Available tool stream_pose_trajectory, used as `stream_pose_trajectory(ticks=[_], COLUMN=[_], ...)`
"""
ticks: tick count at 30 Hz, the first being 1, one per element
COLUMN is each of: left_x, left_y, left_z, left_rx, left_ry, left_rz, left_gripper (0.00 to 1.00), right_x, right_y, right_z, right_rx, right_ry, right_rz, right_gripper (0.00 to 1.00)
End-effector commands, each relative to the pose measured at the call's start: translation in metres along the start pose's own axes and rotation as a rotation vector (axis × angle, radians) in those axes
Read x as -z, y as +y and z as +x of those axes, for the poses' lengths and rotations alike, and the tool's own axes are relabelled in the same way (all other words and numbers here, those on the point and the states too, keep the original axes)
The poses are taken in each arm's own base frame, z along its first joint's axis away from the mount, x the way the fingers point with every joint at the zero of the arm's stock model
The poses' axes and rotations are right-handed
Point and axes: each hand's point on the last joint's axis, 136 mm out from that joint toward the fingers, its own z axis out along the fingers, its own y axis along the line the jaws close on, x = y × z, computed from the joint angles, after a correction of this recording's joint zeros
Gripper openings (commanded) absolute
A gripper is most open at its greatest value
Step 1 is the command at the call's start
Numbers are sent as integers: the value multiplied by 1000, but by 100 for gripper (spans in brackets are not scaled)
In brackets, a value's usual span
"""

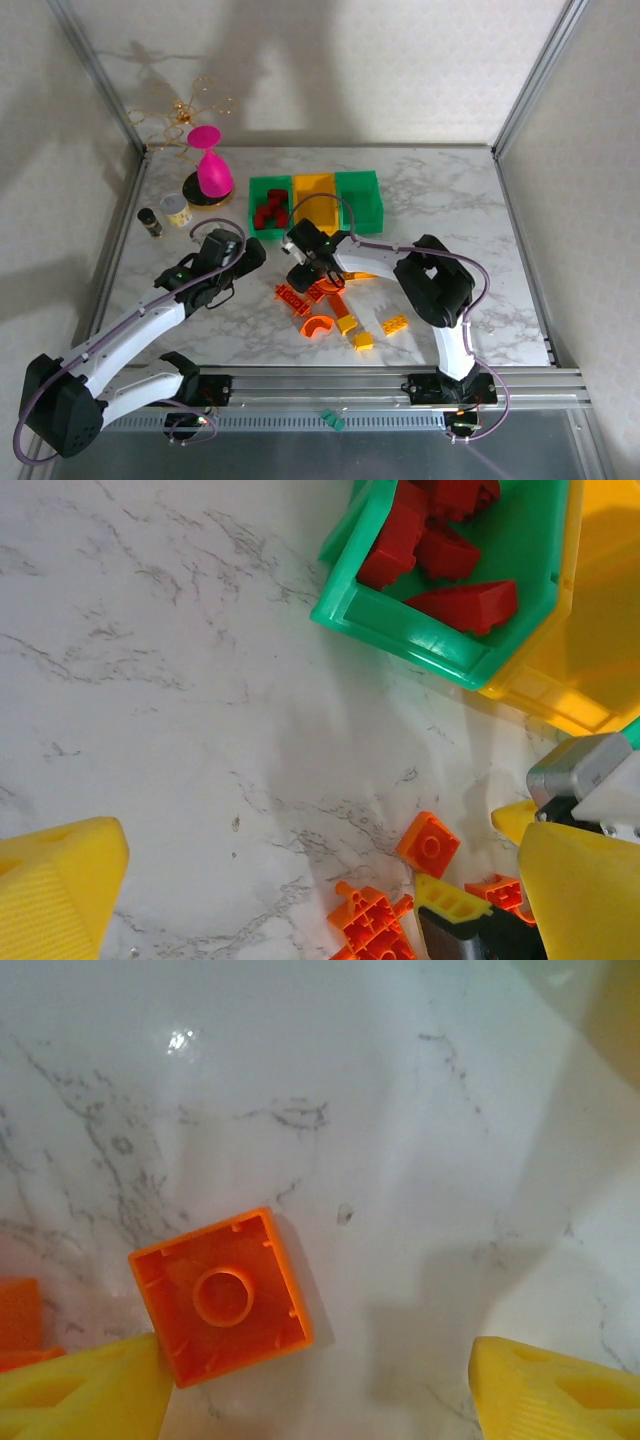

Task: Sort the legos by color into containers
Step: Pick up the lego from the center of the table.

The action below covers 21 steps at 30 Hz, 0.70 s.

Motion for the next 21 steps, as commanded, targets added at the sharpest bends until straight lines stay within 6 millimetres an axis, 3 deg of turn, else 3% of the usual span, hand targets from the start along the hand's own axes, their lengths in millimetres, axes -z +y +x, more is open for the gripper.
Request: stream_pose_trajectory(ticks=[1,12,21], left_x=[4,10,12], left_y=[10,16,15], left_z=[-1,-6,-8], left_rx=[4,5,14], left_ry=[-16,-42,-46], left_rz=[-38,-59,-57], left_gripper=[100,100,100], right_x=[-5,-15,-13], right_y=[1,5,5], right_z=[-7,-22,-22], right_rx=[20,9,-42], right_ry=[2,-14,-36], right_rz=[20,-1,-1], right_gripper=[76,64,45])
